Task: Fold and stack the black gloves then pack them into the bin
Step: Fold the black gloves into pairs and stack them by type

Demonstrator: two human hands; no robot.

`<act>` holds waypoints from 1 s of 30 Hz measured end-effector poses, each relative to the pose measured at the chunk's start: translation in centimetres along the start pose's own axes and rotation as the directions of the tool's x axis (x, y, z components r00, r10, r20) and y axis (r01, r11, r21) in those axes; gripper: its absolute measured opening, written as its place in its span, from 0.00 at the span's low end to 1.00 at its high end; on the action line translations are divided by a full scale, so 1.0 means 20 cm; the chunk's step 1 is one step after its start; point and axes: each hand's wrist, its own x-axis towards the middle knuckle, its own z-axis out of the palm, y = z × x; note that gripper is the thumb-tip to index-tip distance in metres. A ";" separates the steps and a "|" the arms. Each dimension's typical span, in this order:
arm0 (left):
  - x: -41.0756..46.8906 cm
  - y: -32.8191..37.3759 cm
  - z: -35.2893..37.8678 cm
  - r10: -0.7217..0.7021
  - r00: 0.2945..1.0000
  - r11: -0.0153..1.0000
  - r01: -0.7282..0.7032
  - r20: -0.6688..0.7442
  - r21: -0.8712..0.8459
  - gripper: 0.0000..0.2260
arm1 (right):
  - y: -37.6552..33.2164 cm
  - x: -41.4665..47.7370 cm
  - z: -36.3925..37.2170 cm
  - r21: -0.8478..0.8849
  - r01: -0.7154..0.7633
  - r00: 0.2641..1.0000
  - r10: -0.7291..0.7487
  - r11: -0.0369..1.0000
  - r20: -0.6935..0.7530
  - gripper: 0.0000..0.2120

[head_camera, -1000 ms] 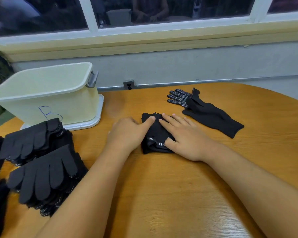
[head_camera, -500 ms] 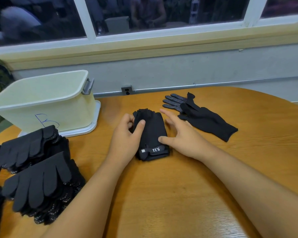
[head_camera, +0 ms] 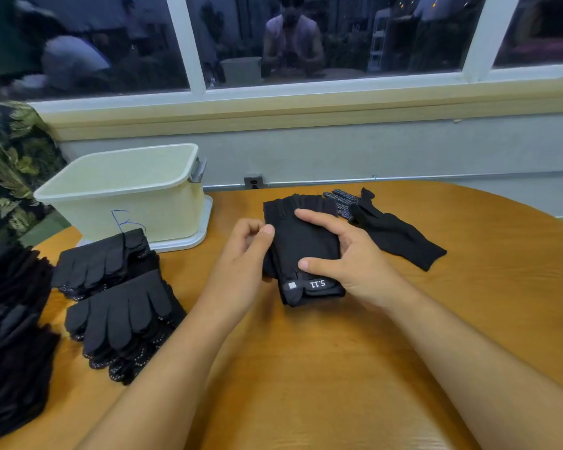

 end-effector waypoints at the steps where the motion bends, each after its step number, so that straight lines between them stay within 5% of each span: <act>1: -0.04 0.00 -0.05 0.008 0.999 0.999 -0.007 0.050 -0.038 0.06 | -0.02 -0.01 0.00 0.014 0.008 1.000 -0.008 1.000 -0.008 0.34; 6: -0.24 0.02 -0.24 0.091 0.981 0.995 -0.095 0.170 0.016 0.16 | -0.15 -0.09 0.08 0.065 0.022 0.999 -0.024 0.998 0.035 0.34; 19: -0.61 0.22 -0.60 0.217 0.964 0.976 -0.217 -0.154 0.016 0.04 | -0.53 -0.28 0.53 -0.052 0.070 0.975 -0.058 0.996 0.213 0.39; 27: -0.86 0.24 -0.87 0.007 0.979 0.961 -0.063 -0.203 -0.268 0.16 | -0.63 -0.24 0.94 -0.107 0.133 0.945 -0.093 0.985 0.312 0.40; 30: -0.93 0.22 -0.97 -0.002 0.952 0.969 -0.074 -0.305 -0.236 0.15 | -0.61 -0.20 1.09 -0.131 0.140 0.930 -0.085 0.981 0.358 0.41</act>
